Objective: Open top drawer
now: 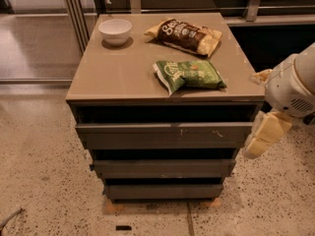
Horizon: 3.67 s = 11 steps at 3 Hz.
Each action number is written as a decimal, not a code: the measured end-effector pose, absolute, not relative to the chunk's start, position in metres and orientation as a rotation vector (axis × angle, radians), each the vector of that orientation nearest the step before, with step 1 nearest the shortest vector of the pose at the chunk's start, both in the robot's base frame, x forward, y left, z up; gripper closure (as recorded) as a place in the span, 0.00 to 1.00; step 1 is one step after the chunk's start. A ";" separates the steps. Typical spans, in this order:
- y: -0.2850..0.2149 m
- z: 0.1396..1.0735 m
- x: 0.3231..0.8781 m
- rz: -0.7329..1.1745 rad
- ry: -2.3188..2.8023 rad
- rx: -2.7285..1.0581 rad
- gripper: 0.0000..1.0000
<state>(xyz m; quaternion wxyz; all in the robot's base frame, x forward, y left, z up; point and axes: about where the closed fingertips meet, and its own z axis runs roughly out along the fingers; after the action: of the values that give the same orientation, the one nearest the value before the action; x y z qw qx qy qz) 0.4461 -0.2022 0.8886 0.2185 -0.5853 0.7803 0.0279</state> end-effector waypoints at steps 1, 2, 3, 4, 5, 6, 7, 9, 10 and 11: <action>-0.185 0.847 0.451 0.177 2.135 -1.612 0.00; -0.168 0.805 0.455 0.271 2.132 -1.626 0.00; -0.153 0.755 0.452 0.359 2.151 -1.662 0.00; -0.153 0.751 0.451 0.367 2.155 -1.663 0.00; -0.154 0.742 0.450 0.313 2.134 -1.675 0.00; -0.156 0.717 0.454 0.237 2.067 -1.708 0.00; -0.153 0.698 0.470 0.193 1.992 -1.736 0.00; -0.153 0.685 0.508 0.129 1.930 -1.779 0.00; -0.152 0.683 0.526 0.112 1.920 -1.793 0.00; -0.149 0.673 0.538 0.119 1.926 -1.809 0.00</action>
Offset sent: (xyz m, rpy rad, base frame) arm 0.0130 0.0527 -0.1338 0.1682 0.1333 0.0702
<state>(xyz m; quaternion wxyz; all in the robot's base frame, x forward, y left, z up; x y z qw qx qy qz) 0.5378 -0.1489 0.6732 0.2458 -0.6631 0.7057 0.0437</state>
